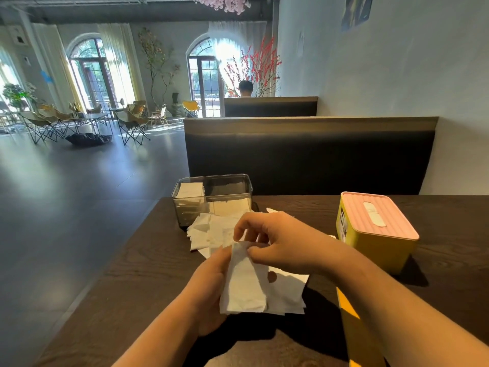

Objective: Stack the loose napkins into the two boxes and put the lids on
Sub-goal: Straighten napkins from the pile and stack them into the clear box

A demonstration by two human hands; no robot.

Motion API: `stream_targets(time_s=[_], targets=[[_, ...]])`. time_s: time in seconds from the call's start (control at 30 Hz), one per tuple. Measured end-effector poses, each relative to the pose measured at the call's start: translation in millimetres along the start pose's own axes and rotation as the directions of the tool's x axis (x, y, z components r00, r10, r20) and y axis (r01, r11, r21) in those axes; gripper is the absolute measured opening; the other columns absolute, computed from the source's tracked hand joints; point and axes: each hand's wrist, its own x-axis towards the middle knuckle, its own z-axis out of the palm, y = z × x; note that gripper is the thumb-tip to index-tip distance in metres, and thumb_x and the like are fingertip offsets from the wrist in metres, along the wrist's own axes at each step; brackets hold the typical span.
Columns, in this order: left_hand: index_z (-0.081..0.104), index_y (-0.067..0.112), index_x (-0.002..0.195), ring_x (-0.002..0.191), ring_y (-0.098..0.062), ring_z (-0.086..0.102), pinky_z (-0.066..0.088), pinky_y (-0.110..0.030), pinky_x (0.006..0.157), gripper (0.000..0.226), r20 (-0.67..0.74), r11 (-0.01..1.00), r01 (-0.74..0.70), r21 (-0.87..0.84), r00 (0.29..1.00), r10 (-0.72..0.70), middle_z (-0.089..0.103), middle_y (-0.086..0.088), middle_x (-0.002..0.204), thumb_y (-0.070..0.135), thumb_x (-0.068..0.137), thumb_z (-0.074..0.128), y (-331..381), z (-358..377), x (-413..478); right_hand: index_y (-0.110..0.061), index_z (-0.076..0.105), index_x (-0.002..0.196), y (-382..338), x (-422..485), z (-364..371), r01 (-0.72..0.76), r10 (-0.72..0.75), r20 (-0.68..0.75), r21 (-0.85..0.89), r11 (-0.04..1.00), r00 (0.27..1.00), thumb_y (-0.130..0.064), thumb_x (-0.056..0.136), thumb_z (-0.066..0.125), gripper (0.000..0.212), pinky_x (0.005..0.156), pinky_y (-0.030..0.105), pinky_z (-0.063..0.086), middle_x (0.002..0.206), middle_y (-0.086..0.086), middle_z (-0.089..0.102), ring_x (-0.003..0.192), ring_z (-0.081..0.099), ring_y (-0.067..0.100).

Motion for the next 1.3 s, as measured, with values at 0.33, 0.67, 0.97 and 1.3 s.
stream_targets(time_s=[0.33,0.67,0.97,1.3], targets=[[0.067,0.009,0.134,0.098,-0.039,0.070,0.061,-0.054,0.082,0.040,0.080,0.983,-0.160,-0.087,0.983,0.167,0.070,-0.030,0.123,-0.001,0.097,0.055,0,-5,3,-0.032,0.066,0.101,49,-2,-33,-0.307,0.344,0.085,-0.294,0.905,0.935,-0.037,0.092,0.076,0.014,0.076,0.022,0.055,0.100,-0.010,0.066,0.093,0.065,0.010],[0.059,0.009,0.140,0.099,-0.033,0.077,0.063,-0.047,0.079,0.040,-0.059,0.976,-0.214,-0.037,0.976,0.212,0.075,-0.022,0.121,-0.002,0.103,0.049,1,-7,6,-0.027,0.065,0.098,80,0,-23,-0.394,0.456,0.056,-0.418,0.819,0.888,-0.048,0.079,0.084,0.034,0.068,0.021,0.053,0.099,-0.002,0.067,0.089,0.064,0.016],[0.061,0.011,0.137,0.103,-0.034,0.076,0.058,-0.051,0.091,0.038,-0.054,0.976,-0.216,0.011,0.975,0.216,0.075,-0.019,0.122,0.000,0.104,0.047,0,-5,6,-0.020,0.069,0.085,54,-6,-21,-0.319,0.415,0.203,-0.379,0.869,0.887,-0.052,0.081,0.083,0.036,0.064,0.023,0.048,0.078,-0.004,0.064,0.073,0.060,0.011],[0.060,0.005,0.140,0.094,-0.033,0.076,0.063,-0.045,0.072,0.038,-0.080,0.976,-0.216,-0.014,0.974,0.214,0.074,-0.025,0.118,-0.001,0.104,0.048,1,-10,9,-0.020,0.069,0.103,27,-6,14,-0.223,0.367,0.173,-0.542,0.810,0.914,-0.050,0.086,0.076,0.035,0.065,0.023,0.051,0.091,-0.003,0.065,0.080,0.063,0.011]])
